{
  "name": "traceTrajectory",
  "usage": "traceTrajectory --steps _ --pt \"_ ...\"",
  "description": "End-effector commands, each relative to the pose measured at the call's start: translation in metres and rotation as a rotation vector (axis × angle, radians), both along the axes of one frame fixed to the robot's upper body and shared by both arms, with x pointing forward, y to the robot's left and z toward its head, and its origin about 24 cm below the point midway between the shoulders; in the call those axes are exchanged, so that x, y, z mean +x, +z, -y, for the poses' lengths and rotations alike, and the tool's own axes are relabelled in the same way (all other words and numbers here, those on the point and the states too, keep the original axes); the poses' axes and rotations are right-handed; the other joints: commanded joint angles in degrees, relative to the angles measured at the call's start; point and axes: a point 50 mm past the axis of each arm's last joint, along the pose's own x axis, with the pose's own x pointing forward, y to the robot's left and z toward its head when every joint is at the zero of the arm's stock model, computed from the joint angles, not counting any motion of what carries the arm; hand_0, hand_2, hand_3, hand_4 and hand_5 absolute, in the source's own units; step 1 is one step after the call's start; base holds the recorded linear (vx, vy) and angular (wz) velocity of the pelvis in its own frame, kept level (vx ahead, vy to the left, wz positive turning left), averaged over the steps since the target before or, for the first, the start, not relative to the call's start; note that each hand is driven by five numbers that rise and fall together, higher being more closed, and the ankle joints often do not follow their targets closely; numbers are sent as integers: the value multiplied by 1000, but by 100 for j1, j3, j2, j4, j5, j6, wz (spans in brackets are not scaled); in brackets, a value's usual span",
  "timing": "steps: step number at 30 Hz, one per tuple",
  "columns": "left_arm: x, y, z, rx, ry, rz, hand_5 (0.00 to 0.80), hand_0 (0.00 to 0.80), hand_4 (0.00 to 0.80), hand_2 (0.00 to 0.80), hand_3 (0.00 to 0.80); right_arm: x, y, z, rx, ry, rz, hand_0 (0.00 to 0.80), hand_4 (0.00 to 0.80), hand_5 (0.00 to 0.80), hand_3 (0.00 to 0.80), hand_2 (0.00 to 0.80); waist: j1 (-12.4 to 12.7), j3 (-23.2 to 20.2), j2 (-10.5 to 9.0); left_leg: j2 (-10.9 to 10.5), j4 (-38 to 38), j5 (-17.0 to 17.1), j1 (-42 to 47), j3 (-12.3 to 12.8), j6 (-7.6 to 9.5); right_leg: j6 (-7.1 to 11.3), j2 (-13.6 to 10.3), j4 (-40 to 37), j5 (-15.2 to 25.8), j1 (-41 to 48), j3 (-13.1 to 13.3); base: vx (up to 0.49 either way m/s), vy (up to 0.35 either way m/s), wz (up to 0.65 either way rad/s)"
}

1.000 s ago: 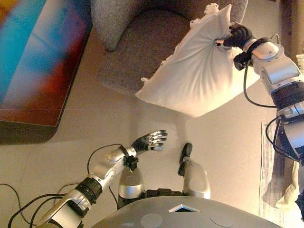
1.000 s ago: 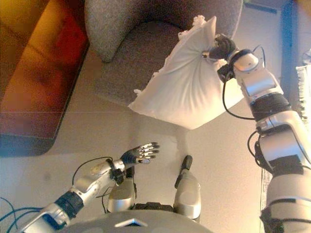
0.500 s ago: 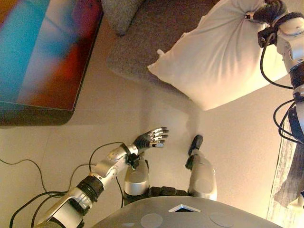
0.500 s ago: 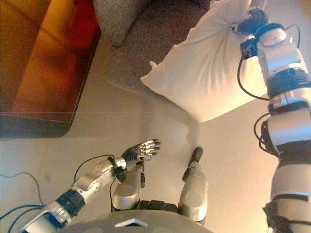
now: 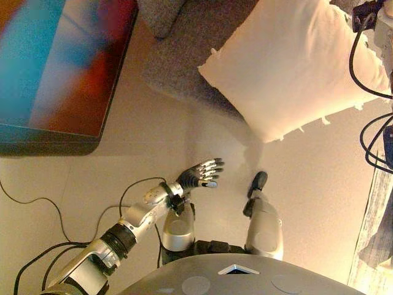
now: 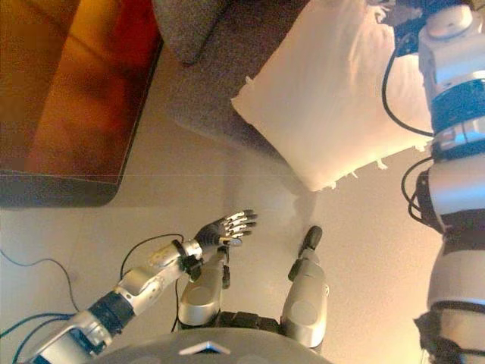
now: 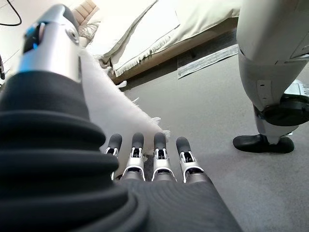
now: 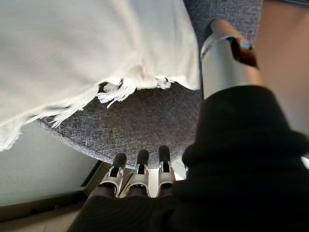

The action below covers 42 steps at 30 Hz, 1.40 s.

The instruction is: Pick up the cushion and take it to the sofa

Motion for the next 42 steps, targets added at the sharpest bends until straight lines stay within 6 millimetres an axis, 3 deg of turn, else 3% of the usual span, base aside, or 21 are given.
traceTrajectory --steps 1,15,21,26,30,36,42 --pt "-12 10 3 -54 -66 43 0 0 0 0 0 -19 67 -4 -109 33 200 0 0 0 0 0 125 9 -351 171 72 314 82 7 -266 -181 264 448 -701 -8 9 0 0 0" --pt "-18 4 -8 -3 -84 30 0 0 0 0 0 -23 67 11 -81 -2 201 0 0 0 0 0 255 -29 -526 287 317 200 138 8 -267 -174 349 256 -750 472 -94 6 -44 1" --pt "-22 -1 -13 14 -85 20 0 0 0 0 0 -28 74 15 -88 -46 285 0 0 0 0 0 250 -106 -584 315 288 138 247 58 -245 -175 396 152 -748 671 -73 13 -12 -2" --pt "-28 -5 -20 31 -82 2 0 0 0 0 0 -41 87 28 -10 -99 417 0 0 0 0 0 246 -254 -649 364 317 91 348 91 -246 -160 423 79 -780 875 -79 40 -18 -1" --pt "-36 -11 -25 45 -78 -18 0 0 0 0 0 -52 91 45 23 -92 422 0 0 0 0 0 228 -440 -748 377 395 66 400 105 -237 -155 426 20 -776 1043 -87 62 -13 1" --pt "-50 -24 -36 63 -54 -81 0 0 0 0 0 -55 64 65 103 14 306 0 0 0 0 0 198 -763 -961 346 634 -132 512 105 -188 -113 414 -71 -773 1331 -59 91 -13 -3" --pt "-59 -34 -39 68 15 -124 0 0 0 0 0 -50 0 67 352 175 247 0 0 0 0 0 60 -1069 -1118 209 661 -419 794 211 -70 -54 405 -255 -732 1664 128 83 26 -16"
